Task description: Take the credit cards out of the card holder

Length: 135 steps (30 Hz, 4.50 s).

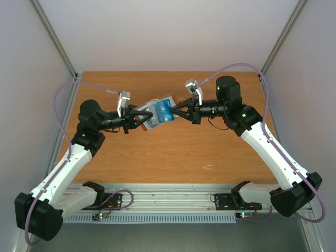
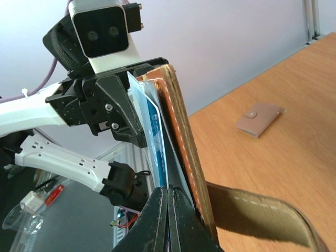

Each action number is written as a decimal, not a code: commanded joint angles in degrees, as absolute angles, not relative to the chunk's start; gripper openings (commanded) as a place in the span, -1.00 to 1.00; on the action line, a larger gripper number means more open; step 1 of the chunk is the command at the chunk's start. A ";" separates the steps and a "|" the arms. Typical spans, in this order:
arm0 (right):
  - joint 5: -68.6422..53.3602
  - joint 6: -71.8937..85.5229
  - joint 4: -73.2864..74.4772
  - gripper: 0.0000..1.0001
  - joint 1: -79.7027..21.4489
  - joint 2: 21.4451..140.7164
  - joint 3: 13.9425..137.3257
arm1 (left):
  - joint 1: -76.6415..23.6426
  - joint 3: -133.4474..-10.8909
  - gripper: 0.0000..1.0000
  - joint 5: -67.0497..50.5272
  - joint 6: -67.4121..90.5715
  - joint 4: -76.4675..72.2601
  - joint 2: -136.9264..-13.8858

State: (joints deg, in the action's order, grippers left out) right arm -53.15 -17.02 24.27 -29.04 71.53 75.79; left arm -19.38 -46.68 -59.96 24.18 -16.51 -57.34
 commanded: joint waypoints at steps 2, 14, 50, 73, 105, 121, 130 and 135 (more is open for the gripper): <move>-51.07 -18.41 27.25 -0.98 -27.70 69.94 76.45 | -19.69 -46.77 -0.99 -59.54 23.28 -18.30 -56.78; -40.45 -5.71 30.63 -0.98 -8.44 66.31 70.85 | -19.62 -45.33 -0.99 -14.78 14.62 7.89 -56.46; 7.84 73.94 7.88 -0.98 0.89 92.98 43.98 | -18.85 -41.75 -0.99 -11.54 16.15 5.44 -55.80; -37.72 -16.09 31.47 0.88 -24.83 67.94 75.94 | -18.94 -43.41 -1.00 -37.98 17.54 -10.14 -56.14; -22.98 -17.24 32.01 -0.98 -41.34 77.71 84.76 | -21.47 -43.68 -0.99 -52.07 16.88 -13.34 -52.88; -38.83 -15.03 28.02 -0.98 -36.54 69.91 80.08 | -23.12 -42.39 -0.18 -48.51 19.46 -13.86 -48.74; -43.26 -13.85 27.17 -0.98 -36.12 69.50 80.84 | -23.12 -41.17 -0.14 -47.37 19.12 -14.08 -47.07; -44.40 -11.39 24.18 -0.98 -36.09 71.58 80.03 | -23.78 -41.18 -0.05 -50.13 18.15 -15.59 -48.32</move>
State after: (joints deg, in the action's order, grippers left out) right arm -41.23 -14.20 28.95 -36.32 70.37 80.09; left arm -23.05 -41.87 -48.40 19.03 -11.31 -47.51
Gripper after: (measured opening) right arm 0.038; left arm 0.468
